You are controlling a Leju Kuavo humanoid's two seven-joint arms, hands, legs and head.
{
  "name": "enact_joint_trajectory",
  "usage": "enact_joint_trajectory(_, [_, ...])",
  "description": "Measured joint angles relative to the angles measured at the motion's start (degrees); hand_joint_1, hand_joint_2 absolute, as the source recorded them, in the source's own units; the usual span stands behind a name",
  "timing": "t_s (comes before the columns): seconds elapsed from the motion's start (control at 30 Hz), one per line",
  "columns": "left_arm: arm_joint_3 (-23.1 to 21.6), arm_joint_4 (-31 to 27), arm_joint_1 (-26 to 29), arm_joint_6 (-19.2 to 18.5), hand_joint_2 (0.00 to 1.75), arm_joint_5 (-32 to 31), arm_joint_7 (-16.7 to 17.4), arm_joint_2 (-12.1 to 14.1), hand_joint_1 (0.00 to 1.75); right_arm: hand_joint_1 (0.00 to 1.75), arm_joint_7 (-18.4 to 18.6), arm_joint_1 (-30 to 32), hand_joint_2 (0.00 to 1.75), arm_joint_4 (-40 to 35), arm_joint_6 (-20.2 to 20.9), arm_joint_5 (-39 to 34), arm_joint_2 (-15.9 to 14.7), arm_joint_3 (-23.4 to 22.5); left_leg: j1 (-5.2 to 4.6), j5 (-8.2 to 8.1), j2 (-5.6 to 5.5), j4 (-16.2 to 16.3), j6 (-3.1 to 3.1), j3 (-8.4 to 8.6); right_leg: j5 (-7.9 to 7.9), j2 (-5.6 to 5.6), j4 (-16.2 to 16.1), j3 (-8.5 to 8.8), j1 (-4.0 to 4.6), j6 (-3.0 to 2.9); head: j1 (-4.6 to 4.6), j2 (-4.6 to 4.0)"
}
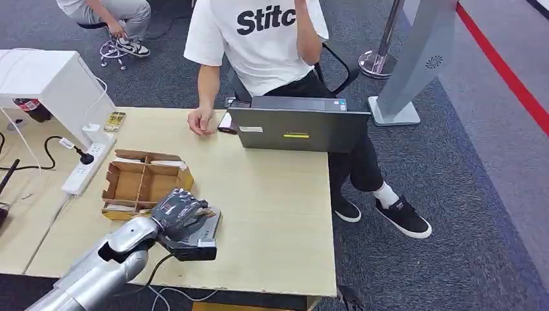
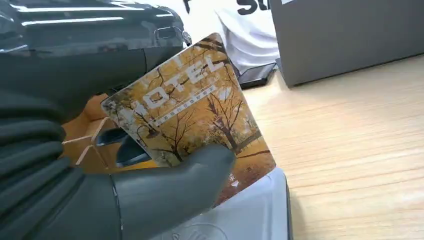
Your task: Pass the card to the sensor for recognition and then transmit it.
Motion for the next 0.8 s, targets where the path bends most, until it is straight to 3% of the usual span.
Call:
enact_joint_trajectory(0.1, [-0.02, 0.31, -0.25, 0.31, 1.75, 0.13, 0.00, 0.00, 1.75, 0.00, 0.00, -0.07, 1.75, 0.00, 0.00, -0.02, 0.00, 0.09, 0.00, 0.00, 0.00, 0.00, 0.00, 0.00, 0.00, 0.00, 0.00, 0.00, 0.00, 0.00, 0.02, 0.00])
enact_joint_trajectory(0.3, [0.04, 0.50, -0.99, 10.69, 1.75, 3.19, 0.00, -1.81, 1.75, 0.00, -0.96, -0.04, 1.75, 0.00, 0.00, -0.88, 0.00, 0.13, 0.00, 0.01, -0.04, 0.01, 0.00, 0.00, 0.00, -0.05, 0.00, 0.00, 0.00, 0.00, 0.02, 0.00])
enact_joint_trajectory(0.43, [1.72, -1.29, -2.25, 14.94, 1.75, 6.20, -0.30, -2.56, 1.75, 0.00, -1.25, 0.12, 1.75, 0.00, 0.02, -1.11, 0.00, 0.15, 0.00, 0.01, -0.03, 0.01, 0.00, 0.00, 0.01, -0.05, 0.00, 0.00, 0.00, 0.00, 0.00, 0.00])
enact_joint_trajectory(0.57, [4.96, -2.71, -3.01, 17.25, 1.75, 8.13, -0.66, -3.08, 1.75, 0.00, -1.64, 0.26, 1.75, 0.00, 0.02, -1.20, 0.00, 0.39, 0.00, 0.01, -0.02, 0.01, 0.00, 0.01, 0.00, -0.04, 0.00, 0.00, 0.00, 0.00, 0.02, 0.00])
enact_joint_trajectory(0.8, [7.76, -3.47, -3.38, 17.68, 1.75, 8.57, -1.29, -3.67, 1.75, 0.00, -1.79, 0.27, 1.75, 0.00, 0.02, -1.40, 0.00, 0.46, 0.00, 0.01, -0.02, 0.01, 0.00, 0.01, 0.00, -0.04, 0.01, 0.00, 0.00, 0.00, 0.00, 0.00])
